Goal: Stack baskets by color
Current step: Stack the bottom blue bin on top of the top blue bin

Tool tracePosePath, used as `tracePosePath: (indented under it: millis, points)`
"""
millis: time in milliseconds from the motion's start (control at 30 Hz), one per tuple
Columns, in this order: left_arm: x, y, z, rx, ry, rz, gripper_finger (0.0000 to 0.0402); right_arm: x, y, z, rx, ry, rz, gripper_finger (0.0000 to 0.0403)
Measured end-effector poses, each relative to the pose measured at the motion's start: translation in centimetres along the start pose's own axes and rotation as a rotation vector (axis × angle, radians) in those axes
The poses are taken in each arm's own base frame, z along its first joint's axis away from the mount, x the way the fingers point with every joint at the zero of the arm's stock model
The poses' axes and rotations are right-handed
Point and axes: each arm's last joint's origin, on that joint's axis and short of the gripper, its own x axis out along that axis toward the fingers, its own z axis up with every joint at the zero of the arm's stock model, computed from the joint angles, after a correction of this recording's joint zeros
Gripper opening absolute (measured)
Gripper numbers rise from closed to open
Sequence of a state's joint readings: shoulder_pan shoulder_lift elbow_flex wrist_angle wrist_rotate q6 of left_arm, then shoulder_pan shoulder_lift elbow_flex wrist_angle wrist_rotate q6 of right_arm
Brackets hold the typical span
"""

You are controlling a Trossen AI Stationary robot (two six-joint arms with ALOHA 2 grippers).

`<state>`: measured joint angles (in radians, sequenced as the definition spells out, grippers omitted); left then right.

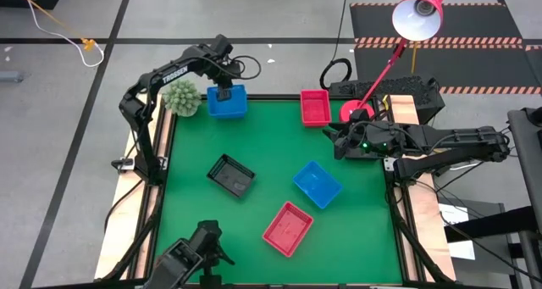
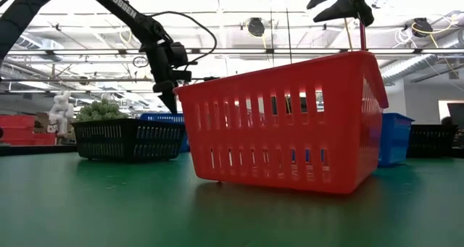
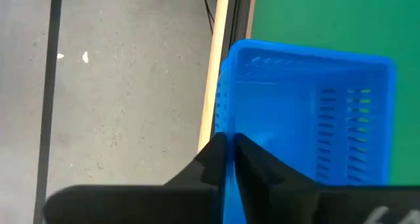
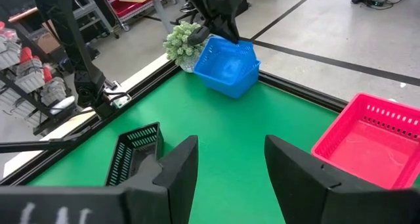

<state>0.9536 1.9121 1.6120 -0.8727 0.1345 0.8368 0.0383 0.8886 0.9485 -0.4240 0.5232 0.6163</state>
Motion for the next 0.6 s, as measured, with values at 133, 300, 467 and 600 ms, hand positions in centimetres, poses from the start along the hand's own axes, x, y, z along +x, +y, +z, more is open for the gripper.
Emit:
tracePosePath:
  millis: [133,300,467,600]
  points:
    - [0.03,0.14,-0.28,-0.015,0.004,-0.001,0.0007,0.00,0.00,0.00,0.000,0.000,0.000,0.0171]
    - [0.00,0.06,-0.33,-0.015,0.010,-0.007,0.0011,0.00,0.00,0.00,0.000,0.000,0.000,0.0171]
    - [-0.06,-0.32,-0.62,-0.034,0.042,-0.041,0.0005,0.00,0.00,0.00,0.000,0.000,0.000,0.0171]
    - [-0.83,-0.60,-0.58,-0.035,0.044,-0.041,0.0004,0.00,0.00,0.00,0.000,0.000,0.000,0.0171]
